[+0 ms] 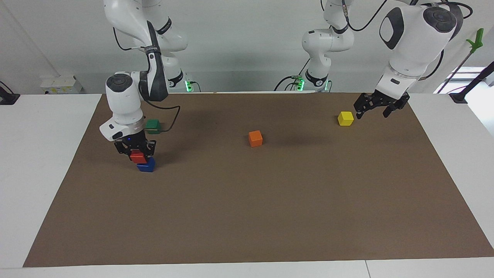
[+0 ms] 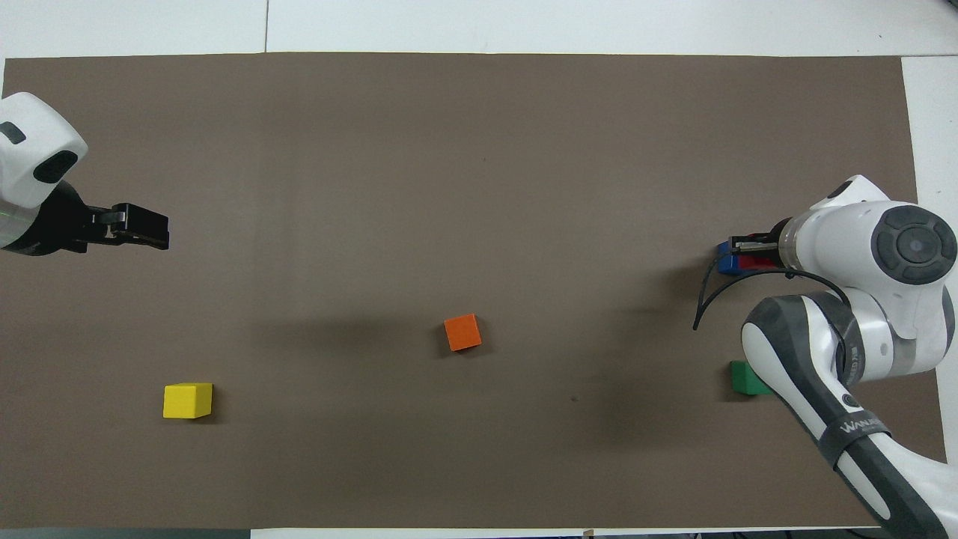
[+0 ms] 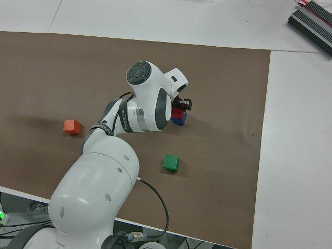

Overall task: Transfer red block to right arm and stack on blue block
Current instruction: 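Lower the red cube onto the blue cube with the right gripper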

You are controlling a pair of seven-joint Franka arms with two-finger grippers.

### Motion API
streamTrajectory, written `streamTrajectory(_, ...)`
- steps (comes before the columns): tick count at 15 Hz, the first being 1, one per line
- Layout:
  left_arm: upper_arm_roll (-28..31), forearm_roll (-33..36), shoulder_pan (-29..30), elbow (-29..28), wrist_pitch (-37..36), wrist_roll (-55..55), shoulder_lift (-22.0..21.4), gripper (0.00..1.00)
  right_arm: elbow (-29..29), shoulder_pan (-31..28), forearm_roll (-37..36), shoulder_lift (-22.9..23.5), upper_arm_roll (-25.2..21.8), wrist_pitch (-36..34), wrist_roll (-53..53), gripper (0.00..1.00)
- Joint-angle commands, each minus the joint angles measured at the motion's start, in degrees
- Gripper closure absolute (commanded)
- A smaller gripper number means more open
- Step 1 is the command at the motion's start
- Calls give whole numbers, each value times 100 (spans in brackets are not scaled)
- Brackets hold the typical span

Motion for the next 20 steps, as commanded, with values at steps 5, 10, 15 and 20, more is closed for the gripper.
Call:
streamTrajectory(5,110,68,-41,-136,-54,12,-146,0,-67,-111,-143,10,72,179,96,100)
streamTrajectory(10,137,68,-14,-136,-54,12,-146,0,-225,-120,-135,10,72,574,149,100)
streamTrajectory(15,137,68,-14,-136,-45,12,-146,0,-252,-129,-135,10,72,584,149,100)
streamTrajectory(20,128,68,-14,-136,-45,12,-146,0,-252,-181,-100,10,72,592,202,92)
